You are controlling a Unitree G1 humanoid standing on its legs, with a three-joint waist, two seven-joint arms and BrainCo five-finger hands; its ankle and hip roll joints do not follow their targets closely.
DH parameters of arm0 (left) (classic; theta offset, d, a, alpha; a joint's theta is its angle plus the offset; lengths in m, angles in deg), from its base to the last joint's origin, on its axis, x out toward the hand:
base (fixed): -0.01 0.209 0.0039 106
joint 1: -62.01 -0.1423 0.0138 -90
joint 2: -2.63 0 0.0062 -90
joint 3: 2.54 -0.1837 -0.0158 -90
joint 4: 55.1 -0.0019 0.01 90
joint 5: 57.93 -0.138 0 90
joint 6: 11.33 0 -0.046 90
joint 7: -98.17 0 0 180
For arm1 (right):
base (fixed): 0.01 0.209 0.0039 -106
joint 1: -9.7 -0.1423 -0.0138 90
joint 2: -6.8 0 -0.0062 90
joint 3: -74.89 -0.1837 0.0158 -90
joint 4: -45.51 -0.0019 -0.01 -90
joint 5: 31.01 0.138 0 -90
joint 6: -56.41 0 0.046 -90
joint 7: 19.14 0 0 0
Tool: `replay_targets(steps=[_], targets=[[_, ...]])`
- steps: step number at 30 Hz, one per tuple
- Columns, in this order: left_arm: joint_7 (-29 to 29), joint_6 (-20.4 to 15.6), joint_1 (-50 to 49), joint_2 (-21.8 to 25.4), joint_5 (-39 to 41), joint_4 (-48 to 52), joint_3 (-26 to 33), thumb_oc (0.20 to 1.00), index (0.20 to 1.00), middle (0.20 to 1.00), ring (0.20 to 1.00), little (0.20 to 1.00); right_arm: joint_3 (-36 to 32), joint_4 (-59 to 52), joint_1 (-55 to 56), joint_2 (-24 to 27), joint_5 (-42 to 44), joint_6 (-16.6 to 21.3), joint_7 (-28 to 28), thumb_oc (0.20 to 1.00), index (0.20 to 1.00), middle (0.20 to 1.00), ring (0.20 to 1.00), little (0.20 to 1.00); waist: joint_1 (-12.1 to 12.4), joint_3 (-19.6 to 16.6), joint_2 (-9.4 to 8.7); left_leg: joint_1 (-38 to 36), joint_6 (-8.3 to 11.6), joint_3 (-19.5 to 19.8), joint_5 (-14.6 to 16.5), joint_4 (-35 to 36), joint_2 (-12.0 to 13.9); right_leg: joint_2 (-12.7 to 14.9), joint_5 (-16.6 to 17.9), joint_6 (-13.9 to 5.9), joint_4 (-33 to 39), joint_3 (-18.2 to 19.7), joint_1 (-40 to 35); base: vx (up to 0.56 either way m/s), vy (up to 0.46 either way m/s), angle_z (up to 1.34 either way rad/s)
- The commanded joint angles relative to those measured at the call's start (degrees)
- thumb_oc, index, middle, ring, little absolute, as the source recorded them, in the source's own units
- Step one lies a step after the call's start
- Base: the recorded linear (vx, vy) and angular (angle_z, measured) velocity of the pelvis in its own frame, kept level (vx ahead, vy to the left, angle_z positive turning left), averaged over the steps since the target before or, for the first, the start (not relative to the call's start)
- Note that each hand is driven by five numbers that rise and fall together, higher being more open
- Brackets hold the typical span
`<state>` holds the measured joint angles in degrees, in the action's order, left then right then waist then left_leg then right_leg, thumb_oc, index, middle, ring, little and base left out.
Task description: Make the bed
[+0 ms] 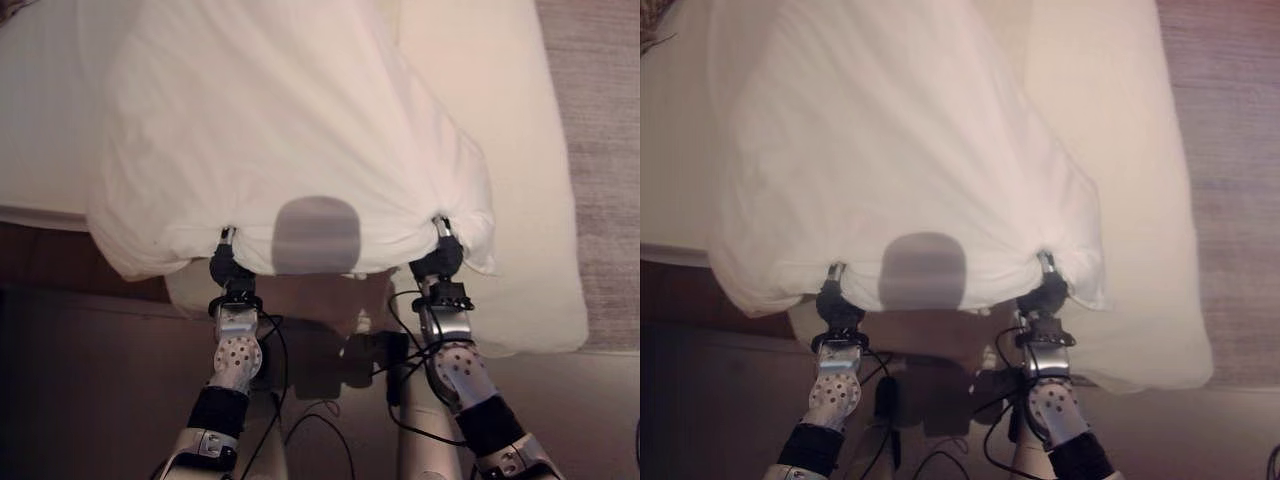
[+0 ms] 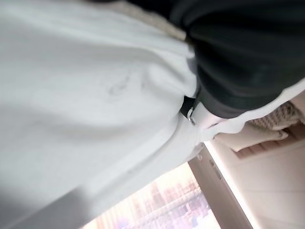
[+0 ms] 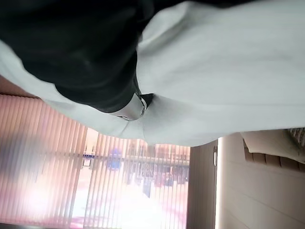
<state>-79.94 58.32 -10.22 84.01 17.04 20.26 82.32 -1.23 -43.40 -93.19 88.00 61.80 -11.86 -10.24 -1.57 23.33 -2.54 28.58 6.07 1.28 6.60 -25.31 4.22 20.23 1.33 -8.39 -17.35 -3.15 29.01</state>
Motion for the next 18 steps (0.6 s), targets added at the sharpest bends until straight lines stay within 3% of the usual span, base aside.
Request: replay_targets(steps=[1,2,3,5,6,7,10,13,18], targets=[[3.97,-2.17,-2.58,7.24,-4.67,8.71,5.64,0.2,0.2,0.2,0.2,0.2,-4.19,-10.48,1.03,0.33,-3.75,1.23,3.97,0.2,0.2,0.2,0.2,0.2,-0.47,-3.23,1.0,1.29,-4.36,-0.6,-0.37,2.0,-0.69,4.25,18.65,-3.04,14.37,0.47,-5.23,-0.03,0.627,-0.55],[4.35,-1.95,-2.22,7.0,-4.83,8.59,4.43,0.2,0.2,0.2,0.2,0.2,-2.88,-9.92,2.01,0.56,-2.63,0.33,5.46,0.2,0.2,0.2,0.2,0.2,-1.17,-3.36,1.35,0.8,-5.04,-1.66,-1.77,5.45,-2.19,-0.44,12.76,-1.62,12.58,1.43,-3.71,-0.02,0.379,-0.61],[4.35,-1.95,-2.23,7.01,-4.83,8.59,4.43,0.2,0.2,0.2,0.2,0.2,-2.87,-9.92,2.01,0.56,-2.63,0.33,5.46,0.2,0.2,0.2,0.2,0.2,-1.18,-3.42,1.32,0.84,-5.04,-1.68,-1.82,5.5,-2.22,-0.41,12.76,-1.63,12.56,1.46,-3.63,-0.03,0.519,-0.23],[4.09,-1.76,-2.46,6.49,-6.17,8.91,4.3,0.2,0.2,0.2,0.2,0.2,-2.55,-8.78,1.88,0.67,-2.7,0.54,5.1,0.2,0.2,0.2,0.2,0.2,-1.21,-2.78,0.88,-0.38,-5.7,-3.19,-2.8,8.18,-3.79,-6.53,7.55,-0.34,10.6,-0.4,-2.34,-0.06,0.359,-0.12],[2.36,-2.18,-2.45,6.26,-8.25,9.52,4.07,0.2,0.2,0.2,0.2,0.2,-1.67,-8.14,1.93,1.3,-2.72,0.75,5.07,0.2,0.2,0.2,0.2,0.2,-1.36,-2.27,0.28,-1.84,-6.5,-4.58,-3.89,11.67,-5.52,-12.26,4.24,0.81,7.61,-0.87,-1.01,-0.08,0.313,-0.41],[2.3,-2.17,-2.45,6.26,-8.3,9.56,4.08,0.2,0.2,0.2,0.2,0.2,-1.67,-8.13,1.9,1.29,-2.72,0.76,5.07,0.2,0.2,0.2,0.2,0.2,-1.37,-2.43,0.17,-1.71,-6.53,-4.65,-4.17,11.91,-5.63,-12.16,4.33,0.8,7.59,-0.79,-0.74,-0.08,0.279,-0.31],[0.64,-2.14,-2.98,3.66,-8.57,9.63,3.3,0.2,0.2,0.2,0.2,0.2,-0.65,-7.1,2.56,1.81,-3.88,1.41,4.17,0.2,0.2,0.2,0.2,0.2,-1.06,-2.08,0.45,-4.36,-6.78,-6.77,-6.87,17.57,-8.43,-20.39,-0.99,2.58,-0.68,-2.2,-1.19,-0.08,0.19,0.1],[-0.55,-1.9,-4.52,2.77,-9.27,9.79,2.36,0.2,0.2,0.2,0.2,0.2,-0.27,-5.31,3.33,2.06,-3.6,1.54,4.03,0.2,0.2,0.2,0.2,0.2,-0.83,-2.8,1.46,-4.81,-6.7,-7.54,-8.31,20.13,-8.69,-21.96,-1.54,3.72,0.17,-1.33,-1.3,-0.04,0.026,-0.23],[-0.9,-1.82,-4.76,1.35,-8.03,9.07,2.15,0.2,0.2,0.2,0.2,0.2,-1.88,-3.13,2.55,2.13,-3.8,1.94,2.76,0.2,0.2,0.2,0.2,0.2,-0.84,-3.05,3.55,-3.6,-5.77,-8.31,-9.9,20.7,-8.19,-20.81,0.81,3.87,8.13,-1.15,-3.26,-0.06,-0.093,-0.13]])
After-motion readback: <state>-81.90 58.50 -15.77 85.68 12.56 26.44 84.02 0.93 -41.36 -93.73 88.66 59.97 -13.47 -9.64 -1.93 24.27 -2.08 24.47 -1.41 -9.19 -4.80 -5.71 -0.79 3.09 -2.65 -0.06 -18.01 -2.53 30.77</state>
